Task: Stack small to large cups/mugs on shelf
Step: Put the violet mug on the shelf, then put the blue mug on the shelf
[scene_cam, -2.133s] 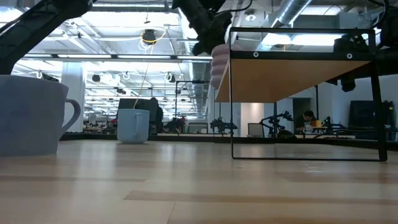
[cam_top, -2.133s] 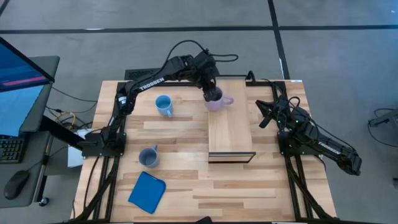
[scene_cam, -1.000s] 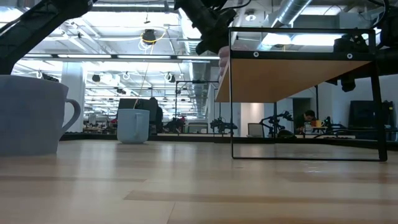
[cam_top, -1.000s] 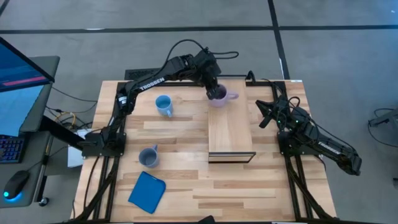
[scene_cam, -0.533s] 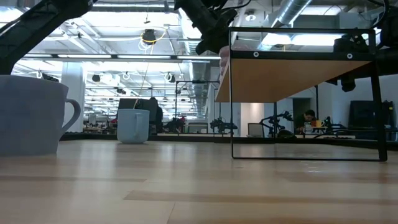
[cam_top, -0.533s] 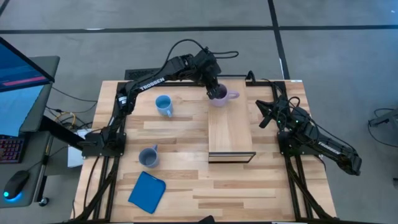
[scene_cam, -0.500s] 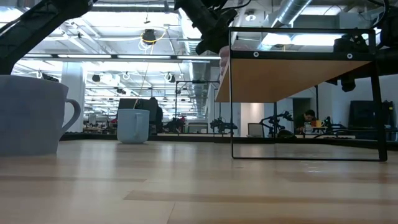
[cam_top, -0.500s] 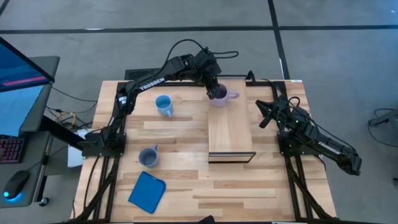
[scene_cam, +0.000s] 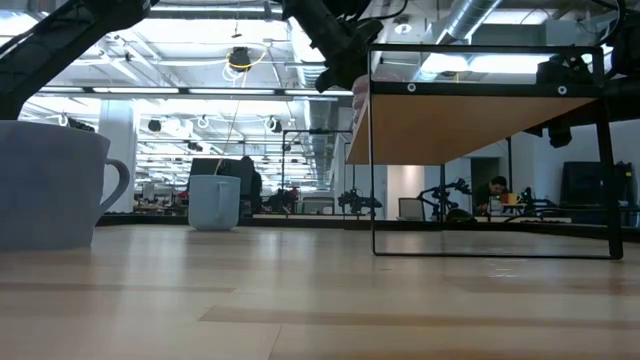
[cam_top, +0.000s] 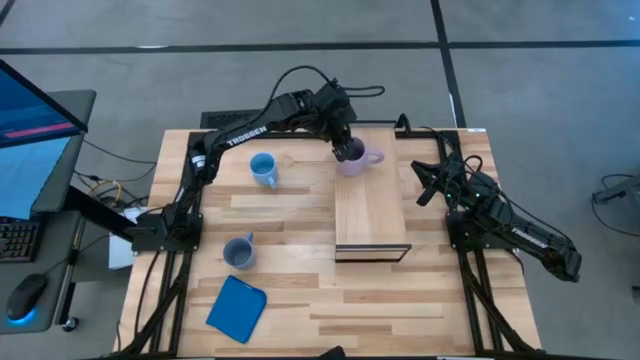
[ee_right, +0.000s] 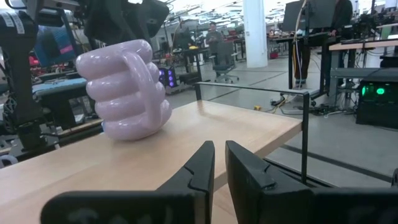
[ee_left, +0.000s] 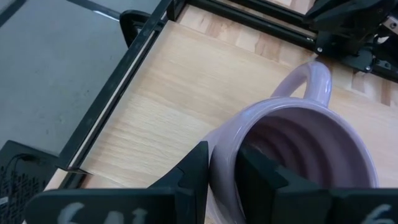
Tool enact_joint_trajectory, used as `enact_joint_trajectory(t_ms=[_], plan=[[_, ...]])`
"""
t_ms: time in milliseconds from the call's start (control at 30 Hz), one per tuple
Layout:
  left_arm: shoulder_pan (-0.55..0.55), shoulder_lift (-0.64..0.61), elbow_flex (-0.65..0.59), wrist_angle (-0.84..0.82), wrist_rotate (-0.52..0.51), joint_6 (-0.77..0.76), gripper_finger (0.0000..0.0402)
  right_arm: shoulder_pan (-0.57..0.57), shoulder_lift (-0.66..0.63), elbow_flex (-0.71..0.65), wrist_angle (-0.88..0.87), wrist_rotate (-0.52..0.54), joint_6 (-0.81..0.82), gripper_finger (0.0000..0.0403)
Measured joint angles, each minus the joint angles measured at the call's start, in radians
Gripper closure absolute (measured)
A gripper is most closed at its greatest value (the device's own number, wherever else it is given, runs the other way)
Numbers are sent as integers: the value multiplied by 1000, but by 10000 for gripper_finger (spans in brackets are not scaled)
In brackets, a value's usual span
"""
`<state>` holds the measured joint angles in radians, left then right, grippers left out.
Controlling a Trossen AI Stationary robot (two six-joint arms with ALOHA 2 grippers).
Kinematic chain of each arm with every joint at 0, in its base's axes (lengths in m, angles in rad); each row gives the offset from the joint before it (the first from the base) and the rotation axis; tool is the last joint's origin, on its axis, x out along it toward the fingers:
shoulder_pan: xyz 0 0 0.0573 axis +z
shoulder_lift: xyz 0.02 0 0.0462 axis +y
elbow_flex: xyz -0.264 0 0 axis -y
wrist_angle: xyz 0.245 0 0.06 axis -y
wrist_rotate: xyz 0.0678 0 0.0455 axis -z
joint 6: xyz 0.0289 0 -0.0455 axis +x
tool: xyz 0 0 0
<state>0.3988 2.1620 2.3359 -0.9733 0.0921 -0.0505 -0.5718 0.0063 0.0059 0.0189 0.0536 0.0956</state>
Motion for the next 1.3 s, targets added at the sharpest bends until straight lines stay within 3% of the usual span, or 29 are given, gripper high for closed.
enact_joint_trajectory(t_ms=[367, 767, 1300], plan=[[0, 0, 0, 0, 0, 0, 338, 0, 0, 0, 0, 0, 0, 339], [0, 0, 0, 8, 1, 0, 291, 0, 0, 0, 0, 0, 0, 339], [12, -22, 20, 60, 12, 5, 290, 0, 0, 0, 0, 0, 1, 339]])
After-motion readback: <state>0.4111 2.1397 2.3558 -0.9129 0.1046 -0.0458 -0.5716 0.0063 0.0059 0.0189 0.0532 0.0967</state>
